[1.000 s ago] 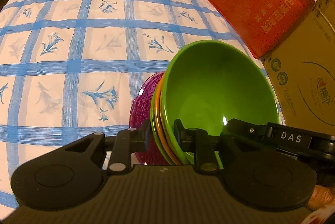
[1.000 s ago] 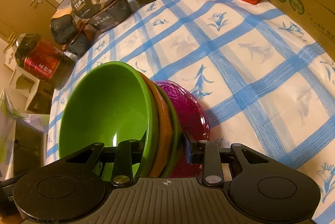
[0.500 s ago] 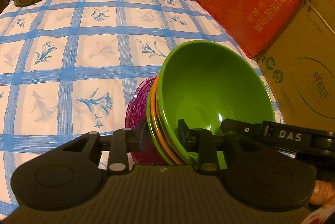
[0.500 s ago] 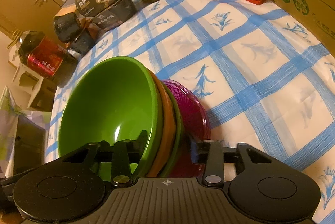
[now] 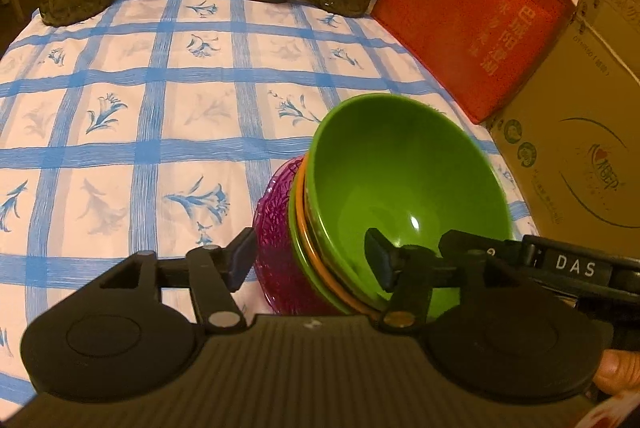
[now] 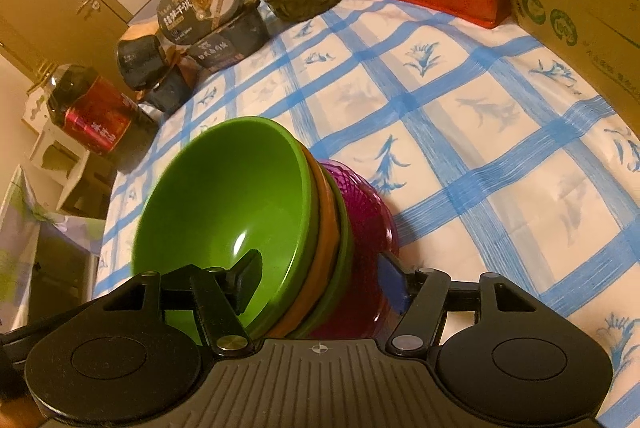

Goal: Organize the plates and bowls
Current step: 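Open both grippers and pull them back from the stack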

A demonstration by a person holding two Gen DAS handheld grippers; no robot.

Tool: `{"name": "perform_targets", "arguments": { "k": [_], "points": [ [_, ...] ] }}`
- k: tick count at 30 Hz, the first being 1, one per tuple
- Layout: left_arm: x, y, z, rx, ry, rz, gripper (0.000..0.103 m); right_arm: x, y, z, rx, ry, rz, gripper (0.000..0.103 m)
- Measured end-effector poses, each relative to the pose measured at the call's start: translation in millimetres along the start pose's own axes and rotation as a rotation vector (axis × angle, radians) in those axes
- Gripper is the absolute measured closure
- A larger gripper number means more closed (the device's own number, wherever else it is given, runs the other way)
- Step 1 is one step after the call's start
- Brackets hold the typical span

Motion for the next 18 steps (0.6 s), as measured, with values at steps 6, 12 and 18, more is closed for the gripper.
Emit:
{"name": "perform_targets", "arguments": {
  "k": [6, 12, 18],
  "points": [
    [23.6, 3.8, 4.0, -0.003, -0.045, -0.003, 0.034, 22.4, 6.5, 0.6, 0.012, -0.041, -0.015, 0.038],
    [51.6, 14.5, 14.1, 0.038, -0.096, -0.001, 0.018, 45.7, 10.2, 7.1, 0.029, -0.074, -0.013, 0.036],
    [76.9, 21.2, 35.0, 0.011, -0.146, -0.059, 0.007, 65.2, 9.6, 22.4, 0.037, -0.097, -0.007, 0.033]
  ]
}}
Point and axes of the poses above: each gripper's, at about its wrist camera, not at the fingertips, and x roughly against the way its jaws point, y to its left, z to its underside, the point moved 8 cm from there along -x, roughly the way its jaws point, and after that the axes turned 1 degree about x, right-handed, at the moved point
